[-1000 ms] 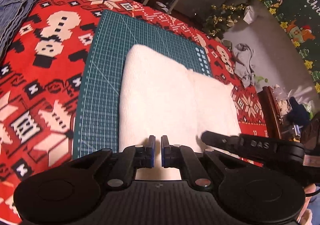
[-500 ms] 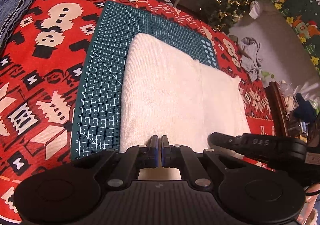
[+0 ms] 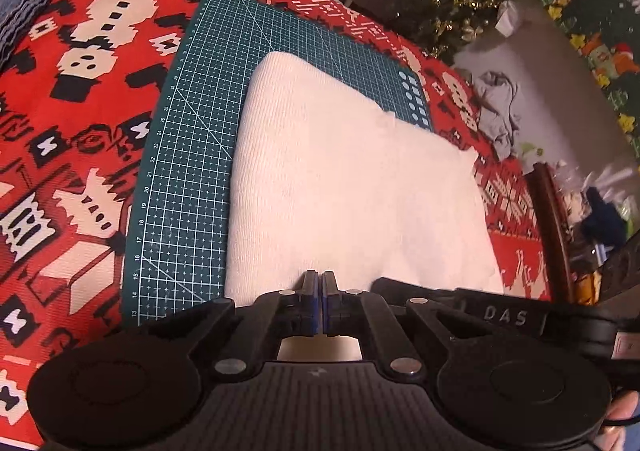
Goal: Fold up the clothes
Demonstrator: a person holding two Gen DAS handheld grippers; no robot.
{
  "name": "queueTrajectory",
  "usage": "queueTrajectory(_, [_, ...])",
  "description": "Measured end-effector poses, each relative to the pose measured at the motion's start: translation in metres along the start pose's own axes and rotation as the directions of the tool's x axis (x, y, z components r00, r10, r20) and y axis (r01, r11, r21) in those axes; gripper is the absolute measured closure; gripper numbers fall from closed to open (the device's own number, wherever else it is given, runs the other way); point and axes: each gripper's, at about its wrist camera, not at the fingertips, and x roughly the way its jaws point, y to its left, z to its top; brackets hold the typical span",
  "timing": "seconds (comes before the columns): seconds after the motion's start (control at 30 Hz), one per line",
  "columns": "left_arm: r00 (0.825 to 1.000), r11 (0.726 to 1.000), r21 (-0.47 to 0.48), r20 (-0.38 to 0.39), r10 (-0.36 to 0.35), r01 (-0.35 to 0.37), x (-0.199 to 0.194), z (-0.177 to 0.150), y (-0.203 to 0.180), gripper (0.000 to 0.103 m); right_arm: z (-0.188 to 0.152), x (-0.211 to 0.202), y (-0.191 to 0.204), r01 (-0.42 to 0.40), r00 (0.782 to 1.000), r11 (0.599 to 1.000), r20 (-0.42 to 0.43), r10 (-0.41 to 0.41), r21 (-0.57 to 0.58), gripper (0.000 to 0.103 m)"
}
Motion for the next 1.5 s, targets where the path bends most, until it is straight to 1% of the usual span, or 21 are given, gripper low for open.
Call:
queueTrajectory(0.1, [1.0, 1.0, -0.023, -0.004, -0.007, 0.007, -0.002, -0.005, 0.004, 0.1, -0.003, -0.006, -0.006, 0.016, 1.0, 1.0, 0.008, -0.016, 0.009, 0.103])
queueTrajectory(0.2, [1.0, 1.0, -0.019, -0.001, -0.003, 0.003, -0.007, -0.011, 0.003, 0.1, -0.007, -0.013, -0.008, 0.048, 0.998, 0.999, 0.026, -0.049, 0.007, 0.103])
queueTrajectory(0.3, [1.0, 1.0, -0.01, 0.004, -0.001, 0.001, -0.012, -0.015, 0.001, 0.1, -0.009, -0.02, -0.017, 0.04, 0.999, 0.999, 0.026, -0.041, 0.037, 0.103])
queueTrajectory(0.37, [1.0, 1.0, -0.009, 0.009, -0.014, 0.014, -0.015, -0.019, 0.0, 0.1, -0.013, -0.027, -0.02, 0.047, 0.998, 0.998, 0.042, -0.049, 0.047, 0.099])
queueTrajectory(0.4, [1.0, 1.0, -0.007, 0.012, -0.017, 0.017, -0.016, -0.02, -0.001, 0.1, -0.015, -0.031, -0.022, 0.043, 0.998, 0.998, 0.05, -0.046, 0.05, 0.099])
queueTrajectory(0.5, [1.0, 1.0, 0.003, 0.014, -0.021, 0.021, -0.018, -0.023, -0.004, 0.1, -0.02, -0.037, -0.016, -0.018, 0.998, 1.0, 0.062, 0.016, 0.025, 0.099])
queueTrajectory(0.53, [1.0, 1.0, 0.003, 0.009, -0.01, 0.01, -0.016, -0.025, -0.004, 0.1, -0.021, -0.039, -0.013, -0.032, 0.997, 0.999, 0.067, 0.032, 0.011, 0.099])
queueTrajectory(0.63, [1.0, 1.0, 0.005, -0.008, 0.024, -0.024, -0.009, -0.028, -0.004, 0.1, -0.026, -0.028, -0.004, 0.015, 0.999, 1.0, 0.036, -0.014, -0.024, 0.099])
queueTrajectory(0.67, [0.999, 0.999, 0.006, -0.013, 0.035, -0.035, -0.008, -0.029, -0.003, 0.1, -0.027, -0.025, -0.006, 0.03, 0.999, 0.999, 0.03, -0.029, -0.026, 0.103])
queueTrajectory(0.7, [0.999, 0.999, 0.003, -0.014, 0.04, -0.04, -0.007, -0.029, -0.002, 0.1, -0.028, -0.022, -0.008, 0.045, 0.999, 0.999, 0.023, -0.045, -0.026, 0.103])
queueTrajectory(0.77, [0.999, 0.999, -0.007, -0.014, 0.035, -0.035, -0.009, -0.03, 0.001, 0.1, -0.028, -0.024, -0.015, 0.041, 0.999, 0.999, 0.023, -0.041, -0.004, 0.103])
queueTrajectory(0.8, [0.999, 0.999, -0.009, -0.012, 0.037, -0.037, -0.01, -0.031, 0.001, 0.1, -0.029, -0.027, -0.019, 0.056, 0.998, 0.998, 0.026, -0.056, 0.009, 0.103])
queueTrajectory(0.83, [0.999, 0.999, -0.011, -0.01, 0.039, -0.039, -0.011, -0.032, 0.002, 0.1, -0.029, -0.029, -0.022, 0.097, 0.995, 0.995, 0.034, -0.097, 0.016, 0.098])
queueTrajectory(0.87, [0.999, 0.999, -0.012, -0.008, 0.041, -0.041, -0.013, -0.033, 0.002, 0.101, -0.03, -0.03, -0.025, 0.125, 0.991, 0.992, 0.042, -0.126, 0.022, 0.098])
queueTrajectory(0.93, [0.999, 0.999, -0.003, -0.002, 0.045, -0.045, -0.016, -0.035, 0.0, 0.101, -0.028, -0.036, -0.034, 0.107, 0.993, 0.993, 0.042, -0.109, 0.055, 0.098])
queueTrajectory(1.1, [0.999, 0.999, 0.011, 0.034, 0.034, -0.035, -0.03, -0.04, -0.001, 0.1, -0.021, -0.078, -0.041, 0.091, 0.983, 0.994, 0.152, -0.098, 0.054, 0.095])
queueTrajectory(1.2, [0.999, 1.0, 0.002, 0.049, 0.023, -0.024, -0.036, -0.041, 0.001, 0.1, -0.012, -0.101, -0.057, 0.113, 0.975, 0.991, 0.183, -0.125, 0.076, 0.094])
queueTrajectory(1.33, [0.998, 1.0, -0.013, 0.065, 0.015, -0.014, -0.042, -0.039, 0.004, 0.1, 0.005, -0.123, -0.088, 0.163, 0.962, 0.979, 0.199, -0.185, 0.123, 0.091])
queueTrajectory(1.37, [0.998, 1.0, -0.018, 0.068, 0.014, -0.013, -0.043, -0.038, 0.005, 0.1, 0.01, -0.126, -0.096, 0.171, 0.96, 0.977, 0.2, -0.194, 0.129, 0.088])
queueTrajectory(1.4, [0.997, 1.0, -0.022, 0.07, 0.013, -0.011, -0.044, -0.038, 0.006, 0.1, 0.015, -0.128, -0.104, 0.178, 0.959, 0.975, 0.201, -0.202, 0.133, 0.081])
queueTrajectory(1.5, [0.997, 1.0, -0.025, 0.076, -0.006, 0.007, -0.046, -0.037, 0.006, 0.1, 0.022, -0.125, -0.128, 0.198, 0.961, 0.968, 0.165, -0.223, 0.157, 0.078])
